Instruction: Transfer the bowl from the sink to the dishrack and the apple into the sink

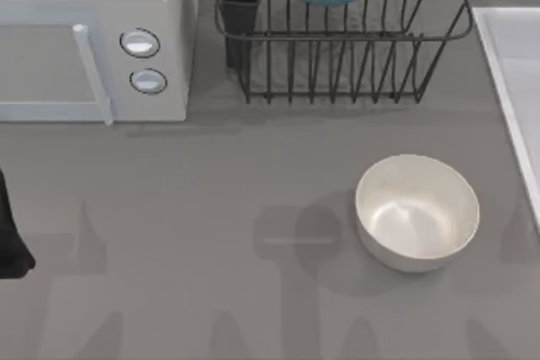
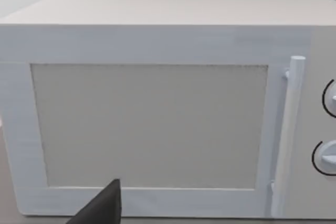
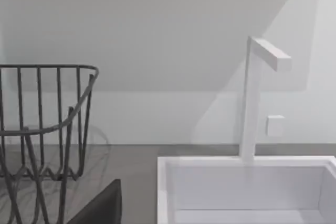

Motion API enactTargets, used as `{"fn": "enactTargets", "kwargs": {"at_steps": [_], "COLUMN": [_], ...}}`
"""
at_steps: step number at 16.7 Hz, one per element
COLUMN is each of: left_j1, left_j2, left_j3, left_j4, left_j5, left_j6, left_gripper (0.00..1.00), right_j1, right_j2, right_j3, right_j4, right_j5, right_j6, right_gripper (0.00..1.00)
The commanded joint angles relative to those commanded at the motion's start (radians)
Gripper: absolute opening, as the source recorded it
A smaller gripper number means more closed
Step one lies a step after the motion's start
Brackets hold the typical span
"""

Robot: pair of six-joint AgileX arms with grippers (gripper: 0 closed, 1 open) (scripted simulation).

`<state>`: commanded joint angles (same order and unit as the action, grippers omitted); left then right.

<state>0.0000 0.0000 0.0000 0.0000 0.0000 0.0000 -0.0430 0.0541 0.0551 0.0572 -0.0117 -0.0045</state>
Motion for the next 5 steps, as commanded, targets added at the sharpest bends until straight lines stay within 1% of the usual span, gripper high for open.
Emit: {"fn": "enactTargets", "kwargs": {"at_steps": [2, 5], "left_j1": [0.0, 0.0], "left_j2": [0.0, 0.0], "left_j3": [0.0, 0.0], "left_j4": [0.0, 0.0], "left_j5": [0.0, 0.0], "left_j6": [0.0, 0.0], "left_gripper": [1.0, 1.0], "right_j1": [0.035, 0.043], "right_j2": [-0.046, -0.054], "right_j3": [-0.046, -0.055], "right_j4": [-0.048, -0.057], "right_j5": [0.01, 0.012], "right_j6": [0.003, 0.005], "right_gripper": [1.0, 1.0]}}
